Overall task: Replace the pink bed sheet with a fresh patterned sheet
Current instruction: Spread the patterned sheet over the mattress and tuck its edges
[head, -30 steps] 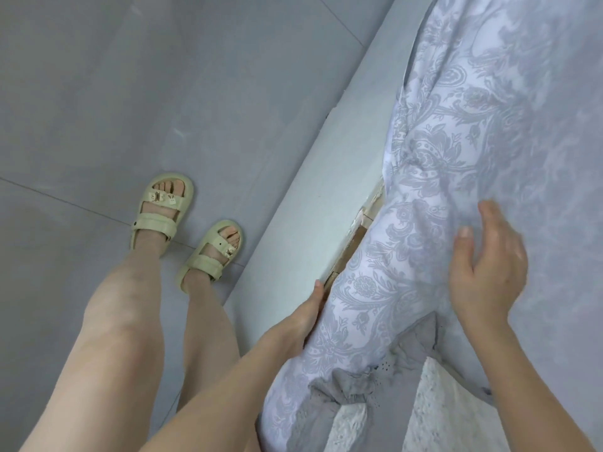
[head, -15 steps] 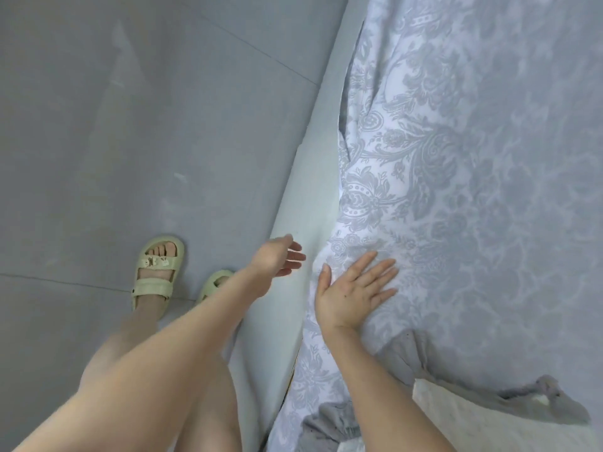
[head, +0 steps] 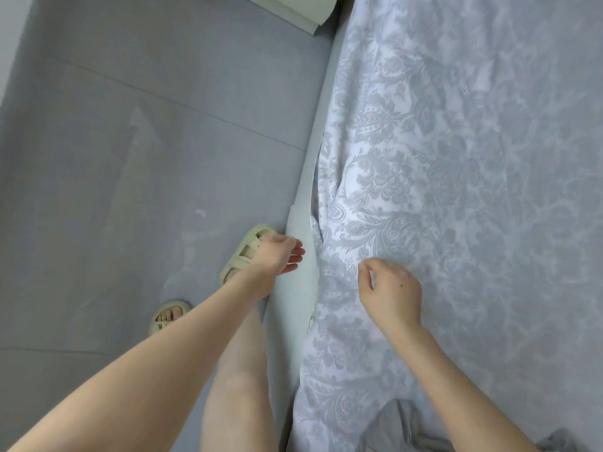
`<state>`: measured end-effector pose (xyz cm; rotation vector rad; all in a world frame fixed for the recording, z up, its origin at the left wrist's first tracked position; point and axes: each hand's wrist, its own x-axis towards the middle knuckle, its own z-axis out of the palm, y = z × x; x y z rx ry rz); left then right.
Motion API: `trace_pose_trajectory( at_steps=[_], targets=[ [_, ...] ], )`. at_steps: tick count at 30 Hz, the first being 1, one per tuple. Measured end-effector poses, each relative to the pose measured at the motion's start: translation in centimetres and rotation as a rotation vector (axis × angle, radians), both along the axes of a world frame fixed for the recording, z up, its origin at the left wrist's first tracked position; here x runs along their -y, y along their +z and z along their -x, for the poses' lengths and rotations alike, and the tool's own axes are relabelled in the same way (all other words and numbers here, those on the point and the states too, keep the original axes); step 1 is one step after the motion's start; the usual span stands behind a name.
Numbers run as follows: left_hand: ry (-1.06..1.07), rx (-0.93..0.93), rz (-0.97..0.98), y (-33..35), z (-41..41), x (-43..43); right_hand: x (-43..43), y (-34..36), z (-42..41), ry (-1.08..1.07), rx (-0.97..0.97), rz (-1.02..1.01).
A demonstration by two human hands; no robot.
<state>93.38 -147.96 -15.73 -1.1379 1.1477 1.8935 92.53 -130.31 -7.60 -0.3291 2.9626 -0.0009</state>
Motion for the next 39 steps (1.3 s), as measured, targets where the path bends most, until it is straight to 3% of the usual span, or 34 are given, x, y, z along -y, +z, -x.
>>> trace_pose_trajectory(
  at_steps=[2,5,8,12,15,17,20,23,26,28,31,33,35,37,39],
  targets=[
    [-0.037,0.019,0.002,-0.3,1.7,-1.4,0.6,-1.2,5.4,0.184,0.034,0.072],
    [-0.138,-0.013,-0.014,-0.6,5.4,-4.1,2.0,-4.1,14.0,0.509,0.04,0.023],
    [-0.212,0.002,-0.021,-0.9,9.5,-6.2,3.2,-7.3,22.2,0.801,0.144,-0.225],
    [-0.056,0.123,-0.222,-1.5,13.4,-7.1,5.5,-9.1,28.6,0.999,0.354,-0.469],
    [0.065,0.181,-0.33,-1.5,14.5,-7.4,7.1,-8.2,30.1,1.055,0.537,-0.641],
    [0.111,0.197,-0.403,-0.8,15.3,-8.0,7.6,-7.9,31.2,1.063,0.62,-0.645],
    [0.076,0.224,-0.425,-0.3,15.4,-10.0,8.3,-7.7,31.9,1.094,0.802,-0.758],
    [0.03,0.161,-0.336,0.9,15.1,-10.8,9.1,-8.0,31.8,1.326,0.778,-0.972],
    [-0.055,0.071,-0.26,1.6,15.0,-10.9,8.5,-8.3,32.4,1.489,0.768,-0.916],
    [-0.114,0.013,-0.244,1.9,15.4,-10.7,7.9,-7.7,33.0,1.459,0.966,-0.912],
    [-0.219,-0.077,-0.253,1.5,15.8,-9.0,8.0,-5.7,33.7,1.183,1.29,-1.025],
    [-0.431,-0.179,-0.222,0.3,16.6,-6.5,8.8,-5.0,33.9,1.134,1.32,-1.062],
    [-0.576,-0.252,-0.009,-1.7,17.6,-3.9,9.7,-5.2,33.8,1.143,1.324,-1.076],
    [-0.462,-0.149,0.31,-4.6,18.2,-1.9,10.2,-6.2,33.5,1.111,1.371,-1.141],
    [-0.286,0.036,0.359,-6.6,19.1,-0.7,10.5,-7.4,33.4,1.023,1.396,-1.221]
  ],
)
